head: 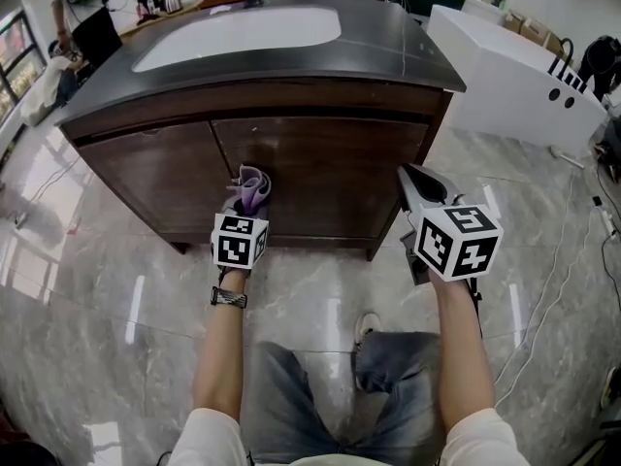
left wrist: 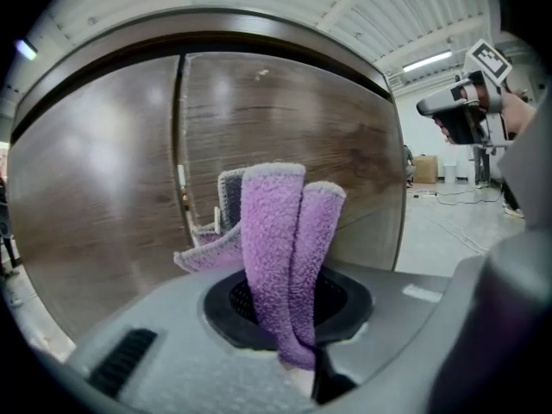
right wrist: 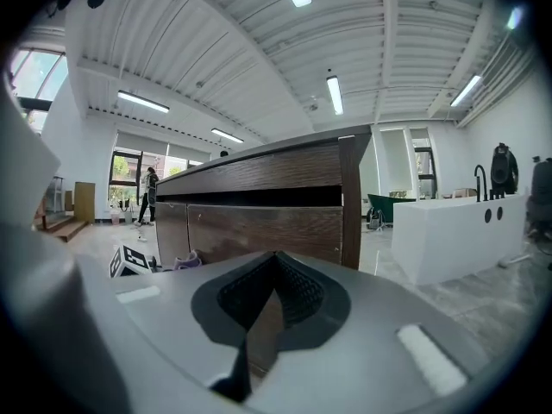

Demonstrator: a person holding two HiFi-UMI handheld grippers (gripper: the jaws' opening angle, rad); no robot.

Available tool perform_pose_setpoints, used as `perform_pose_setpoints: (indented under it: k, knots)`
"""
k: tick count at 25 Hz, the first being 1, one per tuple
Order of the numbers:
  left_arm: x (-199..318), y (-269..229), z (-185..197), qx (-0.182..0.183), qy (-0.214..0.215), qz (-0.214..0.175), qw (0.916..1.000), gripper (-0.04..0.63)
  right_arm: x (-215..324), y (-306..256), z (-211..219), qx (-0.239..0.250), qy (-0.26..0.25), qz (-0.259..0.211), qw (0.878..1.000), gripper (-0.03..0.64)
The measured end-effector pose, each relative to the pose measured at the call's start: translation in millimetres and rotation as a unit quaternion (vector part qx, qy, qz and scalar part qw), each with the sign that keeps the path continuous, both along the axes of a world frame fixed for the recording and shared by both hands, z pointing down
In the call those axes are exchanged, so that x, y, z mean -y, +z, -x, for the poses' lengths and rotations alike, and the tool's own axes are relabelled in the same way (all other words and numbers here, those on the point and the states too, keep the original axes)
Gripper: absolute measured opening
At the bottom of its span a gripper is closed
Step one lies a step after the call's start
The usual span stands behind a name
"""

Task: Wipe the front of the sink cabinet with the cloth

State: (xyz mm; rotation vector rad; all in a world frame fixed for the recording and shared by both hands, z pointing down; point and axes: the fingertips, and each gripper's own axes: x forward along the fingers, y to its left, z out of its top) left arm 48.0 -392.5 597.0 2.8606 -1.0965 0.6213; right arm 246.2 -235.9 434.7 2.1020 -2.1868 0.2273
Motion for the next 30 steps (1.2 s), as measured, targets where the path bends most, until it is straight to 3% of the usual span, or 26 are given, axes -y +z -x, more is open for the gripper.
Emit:
perform_pose_setpoints:
  k: [14,30]
  knots:
    - [-61,-5,-118,-0.039,0.103,0.012,0.9938,0.048,-39,13,-51,-0.01,0.052,0.022,0.998,0.006]
    - [-134,-12,-252,-0.032,0.241,-0.005,0.97,0.048,-56,60,-101,-0.053,0.101,0.041,0.993,0.006]
